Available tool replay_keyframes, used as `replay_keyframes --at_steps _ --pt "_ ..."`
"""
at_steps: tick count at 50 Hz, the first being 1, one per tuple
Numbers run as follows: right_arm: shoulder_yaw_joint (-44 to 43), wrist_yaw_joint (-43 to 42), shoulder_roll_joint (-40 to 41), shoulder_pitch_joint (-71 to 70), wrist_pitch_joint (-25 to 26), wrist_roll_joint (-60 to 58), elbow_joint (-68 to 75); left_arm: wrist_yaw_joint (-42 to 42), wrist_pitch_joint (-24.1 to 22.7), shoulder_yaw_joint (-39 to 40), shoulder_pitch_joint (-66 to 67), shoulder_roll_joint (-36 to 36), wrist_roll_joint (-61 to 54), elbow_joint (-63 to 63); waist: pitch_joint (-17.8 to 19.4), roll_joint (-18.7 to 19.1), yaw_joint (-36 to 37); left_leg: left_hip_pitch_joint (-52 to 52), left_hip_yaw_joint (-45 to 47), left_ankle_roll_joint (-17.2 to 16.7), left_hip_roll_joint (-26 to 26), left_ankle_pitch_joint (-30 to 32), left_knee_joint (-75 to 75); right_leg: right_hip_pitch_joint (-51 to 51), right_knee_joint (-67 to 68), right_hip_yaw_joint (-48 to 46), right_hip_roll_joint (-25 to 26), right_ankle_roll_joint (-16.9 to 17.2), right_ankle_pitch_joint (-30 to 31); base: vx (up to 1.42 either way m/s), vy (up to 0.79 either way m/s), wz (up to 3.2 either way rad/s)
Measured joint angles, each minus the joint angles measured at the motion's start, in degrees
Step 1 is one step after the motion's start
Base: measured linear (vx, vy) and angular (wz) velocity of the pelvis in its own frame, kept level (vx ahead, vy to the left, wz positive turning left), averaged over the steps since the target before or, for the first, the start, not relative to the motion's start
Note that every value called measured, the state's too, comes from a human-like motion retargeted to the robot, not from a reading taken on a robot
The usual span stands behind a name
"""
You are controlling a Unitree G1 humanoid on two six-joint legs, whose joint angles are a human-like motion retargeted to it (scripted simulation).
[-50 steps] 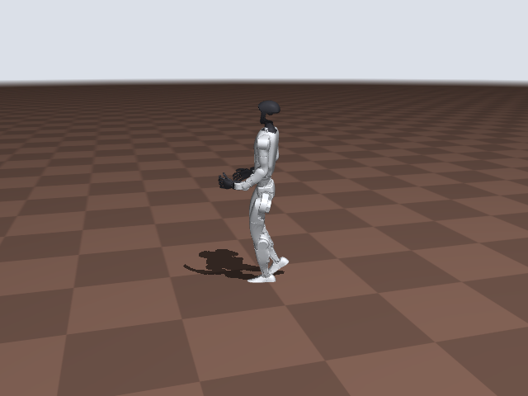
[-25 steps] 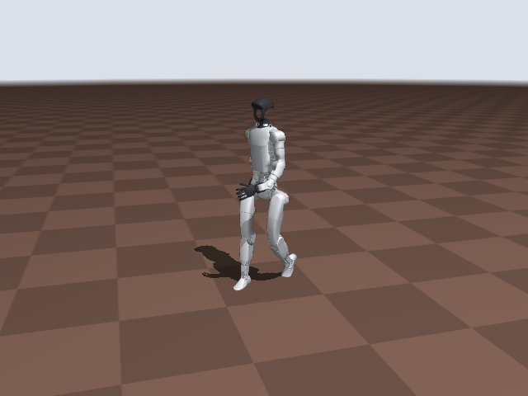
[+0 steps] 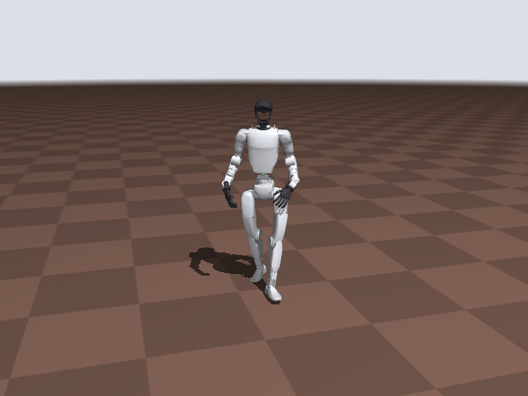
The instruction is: Walk run
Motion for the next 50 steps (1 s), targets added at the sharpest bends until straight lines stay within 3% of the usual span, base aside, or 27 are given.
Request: replay_keyframes --at_steps 3,6,8,10,15,17,21,26,30,33,38,40,43,47,50 --pt "2.17 0.89 1.13 3.84 -0.86 -1.67 -2.46 -1.44 1.69 0.40 1.99 -2.25 -0.06 2.60 -1.46 -1.32 0.11 3.33 -0.20 0.79 -2.64 0.19 -2.19 2.22 2.46 -1.87 -1.00 3.35 4.51 0.77 0.11 0.60" --pt "2.82 -1.39 3.97 7.73 -1.89 -0.65 -4.38 -3.19 1.83 1.60 2.42 -3.51 -3.44 3.32 -2.38 -0.62 -1.10 4.88 -3.96 0.61 -4.00 -2.64 -1.26 2.73 8.04 -4.18 -2.43 7.71 16.02 0.78 0.23 0.98" --pt "3.82 -4.70 5.77 9.57 -3.23 2.23 -5.94 -4.79 1.94 0.59 1.99 -2.79 -5.25 3.14 -2.17 1.53 -1.66 6.17 -7.76 0.30 -3.13 -4.41 -0.48 1.59 13.80 -5.74 -2.23 7.94 24.06 0.75 0.19 1.16" --pt "5.81 -7.84 6.33 10.88 -5.61 4.46 -8.30 -5.71 2.14 -0.95 1.83 -1.36 -5.97 2.66 -1.48 3.82 -2.64 7.93 -11.51 0.36 -1.90 -5.61 -0.27 -1.16 21.74 -4.90 -0.16 5.96 28.81 0.59 0.07 1.09" --pt "9.38 -17.81 3.84 11.32 -9.97 -7.24 -14.96 -5.16 3.53 -2.93 0.42 0.05 -4.53 3.94 -0.12 6.96 -5.85 11.81 -18.10 -1.28 -0.98 -7.74 -0.23 -11.10 34.57 6.95 6.56 10.63 20.36 0.58 0.08 0.95" --pt "10.25 -21.61 2.79 11.51 -10.78 -12.64 -17.42 -6.31 4.22 -4.12 0.06 0.05 -4.90 4.18 0.44 7.74 -6.24 13.50 -20.25 -2.04 -0.96 -8.46 -0.56 -14.03 34.17 11.02 7.93 10.88 16.39 0.43 0.05 0.88" --pt "12.27 -29.09 1.30 12.82 -11.45 -20.85 -21.47 -7.54 4.90 -6.50 -0.98 -0.40 -8.42 4.97 1.53 7.58 -8.22 16.20 -25.65 -2.85 -3.07 -9.66 -0.58 -18.27 26.16 13.70 4.79 9.92 12.87 0.60 0.03 1.25" --pt "14.56 -31.79 1.14 14.01 -10.77 -25.00 -22.86 -7.89 6.64 -9.22 -1.94 0.14 -7.64 5.45 3.58 5.26 -11.34 20.44 -30.83 -3.47 -6.78 -11.32 0.02 -21.54 11.54 20.32 2.43 8.54 12.36 0.47 -0.07 1.44" --pt "15.31 -30.67 1.18 13.46 -10.59 -23.43 -22.58 -9.10 8.05 -9.58 -2.09 -0.45 -4.24 5.82 5.34 3.60 -12.70 24.80 -33.05 -3.61 -8.66 -12.96 0.31 -24.21 1.29 25.29 1.70 9.13 17.74 0.55 -0.09 1.05" --pt "15.84 -30.01 0.21 13.10 -9.77 -23.73 -22.79 -9.25 8.51 -8.64 -2.18 -1.30 -5.48 6.73 5.88 3.62 -12.53 27.46 -33.65 -3.51 -8.93 -14.71 0.71 -25.88 -5.35 20.96 0.66 13.23 17.39 0.56 -0.10 0.47" --pt "16.01 -30.69 -0.18 12.70 -7.32 -25.83 -23.95 -8.20 8.79 -8.67 -2.55 -1.26 -6.68 8.62 5.55 3.55 -12.94 30.72 -33.23 -4.06 -9.29 -16.93 2.03 -26.95 -7.28 9.95 -0.46 12.65 16.19 0.66 -0.18 0.26" --pt "15.83 -31.24 0.30 12.89 -6.25 -25.70 -24.21 -8.27 9.09 -8.90 -2.57 -1.18 -6.20 9.20 5.15 4.45 -14.06 31.69 -33.81 -5.44 -8.51 -16.72 3.15 -26.62 -5.37 7.70 0.16 6.70 19.24 0.77 -0.19 0.53" --pt "14.98 -31.80 1.37 13.24 -5.13 -23.46 -24.30 -7.87 9.95 -7.86 -2.12 -1.89 -5.40 9.80 3.96 5.90 -16.36 32.28 -35.44 -9.49 -7.78 -13.20 6.79 -25.33 -4.67 10.38 1.96 3.62 23.70 0.83 -0.23 0.61" --pt "13.92 -28.69 2.50 12.99 -3.98 -19.61 -23.73 -5.35 10.60 -6.41 -1.50 -2.97 -3.33 10.79 2.57 8.08 -16.92 29.76 -33.75 -20.91 -5.02 3.04 16.70 -22.12 -4.04 10.41 3.10 0.49 20.00 0.80 -0.23 0.24" --pt "13.27 -25.12 1.08 12.13 -1.74 -19.31 -23.90 -3.67 10.87 -7.86 -2.29 -2.90 -1.15 10.48 1.89 6.49 -18.06 23.46 -31.10 -29.12 -7.90 14.55 29.66 -19.61 -3.92 10.47 0.37 -1.28 17.47 0.71 -0.04 0.33"
